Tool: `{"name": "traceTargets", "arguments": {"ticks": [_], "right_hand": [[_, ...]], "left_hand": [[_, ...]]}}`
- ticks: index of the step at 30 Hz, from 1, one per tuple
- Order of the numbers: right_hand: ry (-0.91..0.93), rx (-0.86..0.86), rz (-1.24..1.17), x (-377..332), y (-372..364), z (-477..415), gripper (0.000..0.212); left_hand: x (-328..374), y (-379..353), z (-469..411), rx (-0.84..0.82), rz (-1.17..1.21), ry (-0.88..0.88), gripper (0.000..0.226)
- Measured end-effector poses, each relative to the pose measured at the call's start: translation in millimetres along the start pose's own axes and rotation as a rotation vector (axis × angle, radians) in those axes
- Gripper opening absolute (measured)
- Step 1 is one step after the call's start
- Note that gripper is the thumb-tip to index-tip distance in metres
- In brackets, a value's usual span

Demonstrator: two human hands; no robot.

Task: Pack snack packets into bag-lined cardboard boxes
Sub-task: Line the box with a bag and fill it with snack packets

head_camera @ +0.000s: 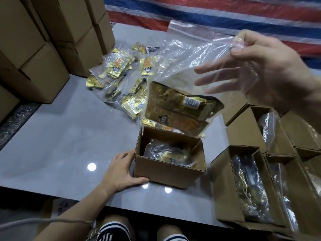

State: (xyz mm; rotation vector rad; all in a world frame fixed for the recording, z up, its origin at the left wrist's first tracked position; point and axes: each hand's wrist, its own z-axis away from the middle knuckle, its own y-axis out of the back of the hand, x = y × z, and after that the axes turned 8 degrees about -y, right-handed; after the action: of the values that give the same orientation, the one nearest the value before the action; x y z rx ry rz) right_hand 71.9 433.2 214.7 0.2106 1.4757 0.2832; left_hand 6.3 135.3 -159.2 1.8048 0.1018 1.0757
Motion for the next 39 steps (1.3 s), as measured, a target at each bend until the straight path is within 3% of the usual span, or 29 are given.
{"name": "traceTargets", "arguments": {"ticks": [8, 13, 23, 29, 33, 36, 39], "right_hand": [[-0.002, -0.121, -0.089, -3.2, -17.1, 3.5, 0.014], [-0.085, -0.197, -0.077, 10.9, -23.5, 8.3, 0.009], [-0.290, -0.239, -0.252, 40.5, -49.0, 21.3, 0.032], [-0.441, -0.220, -0.267, 75.8, -68.4, 14.9, 0.022], [-0.528, -0.175, -0.140, 108.1, -75.6, 8.4, 0.005], [-0.459, -0.130, 0.174, 130.3, -76.4, 5.0, 0.028], [-0.365, -0.106, 0.428, 141.3, -75.7, 1.2, 0.031]], "left_hand": [[-0.1, -1.4, -0.4, -0.012, -0.010, 0.030, 0.101], [0.7, -0.9, 1.9, -0.010, -0.002, 0.042, 0.101], [3.0, 2.2, 0.7, 0.013, 0.008, -0.024, 0.097], [2.5, 0.8, -0.4, -0.006, -0.001, 0.004, 0.099], [1.5, 0.4, 0.4, 0.009, -0.006, 0.006, 0.097], [-0.4, -1.1, -0.3, -0.033, -0.017, -0.002, 0.101], [0.0, -1.0, -0.2, -0.021, -0.011, 0.009, 0.102]]}}
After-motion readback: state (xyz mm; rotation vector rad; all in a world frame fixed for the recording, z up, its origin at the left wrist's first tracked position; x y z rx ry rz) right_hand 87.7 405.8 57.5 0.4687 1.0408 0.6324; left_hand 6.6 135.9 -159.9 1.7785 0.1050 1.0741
